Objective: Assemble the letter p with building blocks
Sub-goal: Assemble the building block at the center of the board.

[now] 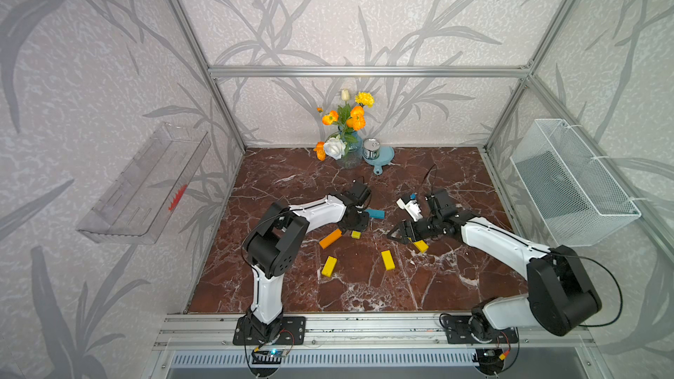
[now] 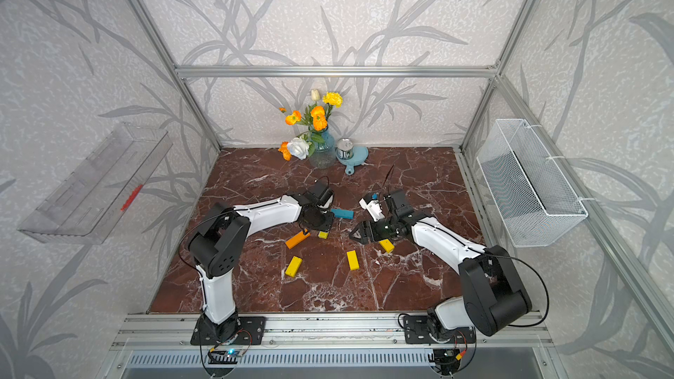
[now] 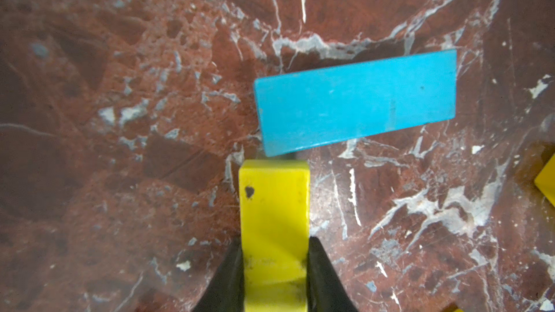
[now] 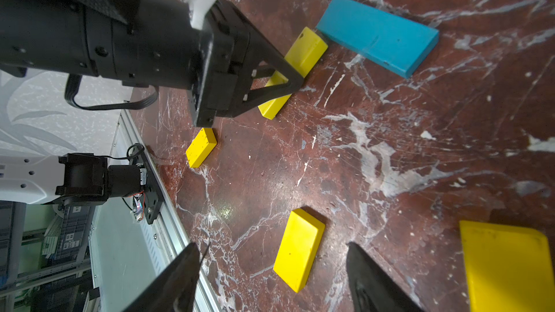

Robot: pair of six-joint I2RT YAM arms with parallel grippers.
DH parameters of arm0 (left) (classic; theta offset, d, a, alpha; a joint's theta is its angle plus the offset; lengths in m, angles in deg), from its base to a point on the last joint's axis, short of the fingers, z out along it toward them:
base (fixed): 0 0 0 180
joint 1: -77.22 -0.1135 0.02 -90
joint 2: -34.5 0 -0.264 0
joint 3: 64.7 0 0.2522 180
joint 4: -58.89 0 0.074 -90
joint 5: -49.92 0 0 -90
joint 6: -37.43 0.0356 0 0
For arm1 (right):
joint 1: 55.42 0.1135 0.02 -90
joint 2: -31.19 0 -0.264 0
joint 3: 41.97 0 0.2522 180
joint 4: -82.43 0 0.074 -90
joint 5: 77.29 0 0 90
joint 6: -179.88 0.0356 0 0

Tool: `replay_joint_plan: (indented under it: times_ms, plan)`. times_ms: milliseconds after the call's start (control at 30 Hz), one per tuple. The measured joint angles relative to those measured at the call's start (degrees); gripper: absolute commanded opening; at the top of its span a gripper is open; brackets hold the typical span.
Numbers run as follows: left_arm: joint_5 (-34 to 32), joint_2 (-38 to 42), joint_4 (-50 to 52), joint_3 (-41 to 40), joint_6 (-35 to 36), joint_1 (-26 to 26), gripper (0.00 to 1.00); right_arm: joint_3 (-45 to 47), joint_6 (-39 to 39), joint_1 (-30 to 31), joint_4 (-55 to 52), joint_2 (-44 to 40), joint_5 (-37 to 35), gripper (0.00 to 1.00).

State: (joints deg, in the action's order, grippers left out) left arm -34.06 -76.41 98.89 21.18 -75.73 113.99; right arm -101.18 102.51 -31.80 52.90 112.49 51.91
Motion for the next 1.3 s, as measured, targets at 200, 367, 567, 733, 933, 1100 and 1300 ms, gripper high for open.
replay_joint_plan:
  times_ms: [200, 367, 567, 733, 933, 1100, 1300]
  plan:
    - [-0.6, -0.8, 0.3, 1.2, 0.0, 0.1, 0.23, 0.4, 0.0, 0.0, 0.0, 0.0, -0.2, 0.76]
    - [-0.6, -2.1, 0.7, 2.9, 0.3, 0.3, 0.37, 0.6, -0.1, 0.0, 0.0, 0.0, -0.3, 0.76]
    - [-0.7, -2.4, 1.2, 3.5, 0.7, 0.6, 0.43, 0.7, -0.2, 0.0, -0.1, 0.0, -0.6, 0.76]
    - [-1.6, -2.3, 1.6, 3.5, 0.8, 0.8, 0.54, 0.6, -0.2, 0.0, -0.1, 0.0, -0.6, 0.76]
    - [-5.2, 2.0, 4.2, 0.7, 1.7, 1.3, 0.83, 0.6, -0.9, 0.0, -1.6, -1.4, -2.7, 0.76]
    - [-10.3, 14.1, 6.5, 0.5, 3.0, 1.6, 1.00, -2.8, -4.1, 0.5, -7.2, -2.8, -8.8, 0.76]
    - [-17.7, 30.9, 2.6, 0.2, 5.3, 1.8, 1.00, -6.5, -6.3, 3.0, -10.4, -2.3, -14.9, 0.71]
